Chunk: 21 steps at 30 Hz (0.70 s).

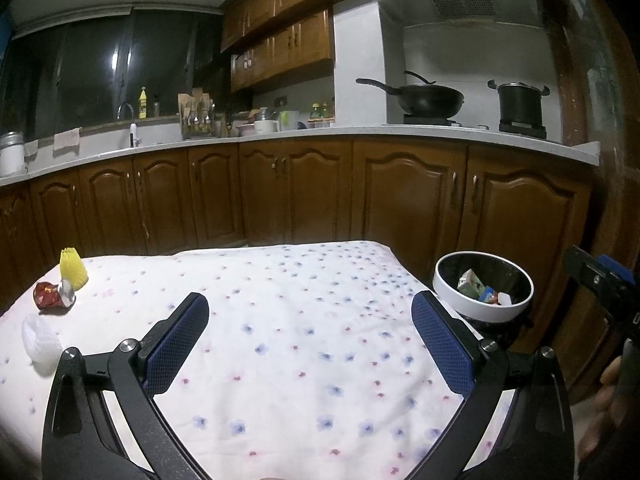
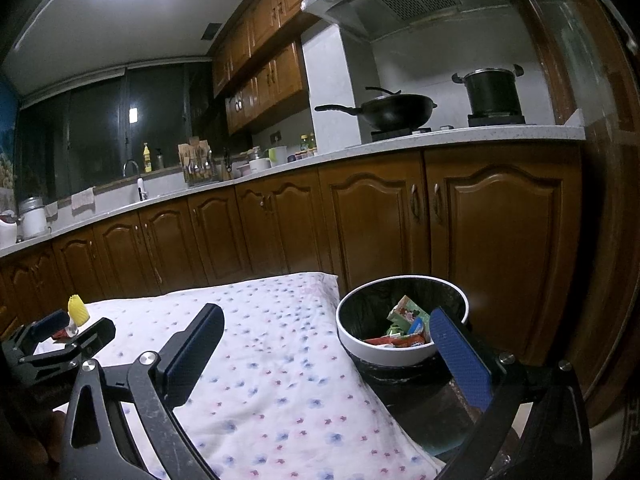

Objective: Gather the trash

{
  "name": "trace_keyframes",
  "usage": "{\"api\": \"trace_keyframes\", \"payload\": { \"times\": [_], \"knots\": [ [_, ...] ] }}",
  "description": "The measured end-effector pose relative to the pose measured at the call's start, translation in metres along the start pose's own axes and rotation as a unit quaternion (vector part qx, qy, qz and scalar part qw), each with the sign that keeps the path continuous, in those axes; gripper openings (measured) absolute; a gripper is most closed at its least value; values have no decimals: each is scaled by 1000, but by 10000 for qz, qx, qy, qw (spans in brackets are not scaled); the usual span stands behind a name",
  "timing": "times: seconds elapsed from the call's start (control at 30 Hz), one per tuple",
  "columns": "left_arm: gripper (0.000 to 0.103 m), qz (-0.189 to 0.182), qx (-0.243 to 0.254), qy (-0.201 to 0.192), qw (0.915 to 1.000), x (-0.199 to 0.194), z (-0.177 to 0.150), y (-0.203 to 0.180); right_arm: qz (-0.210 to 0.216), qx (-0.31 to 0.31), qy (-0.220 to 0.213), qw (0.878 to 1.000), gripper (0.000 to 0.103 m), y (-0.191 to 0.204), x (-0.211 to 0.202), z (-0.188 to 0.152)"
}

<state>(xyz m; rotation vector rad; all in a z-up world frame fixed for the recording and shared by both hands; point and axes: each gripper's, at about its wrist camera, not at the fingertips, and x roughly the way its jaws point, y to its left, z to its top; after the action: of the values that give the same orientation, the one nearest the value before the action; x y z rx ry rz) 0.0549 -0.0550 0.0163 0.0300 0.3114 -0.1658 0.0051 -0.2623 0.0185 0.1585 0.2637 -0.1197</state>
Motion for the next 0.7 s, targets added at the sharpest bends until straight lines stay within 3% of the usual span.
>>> {"api": "trace_keyframes", "payload": {
  "times": [0.7],
  "knots": [
    [103,4,0,-5,10000,-1,1,-1,20,8,-1,10000,103,4,-2,2]
  ]
}}
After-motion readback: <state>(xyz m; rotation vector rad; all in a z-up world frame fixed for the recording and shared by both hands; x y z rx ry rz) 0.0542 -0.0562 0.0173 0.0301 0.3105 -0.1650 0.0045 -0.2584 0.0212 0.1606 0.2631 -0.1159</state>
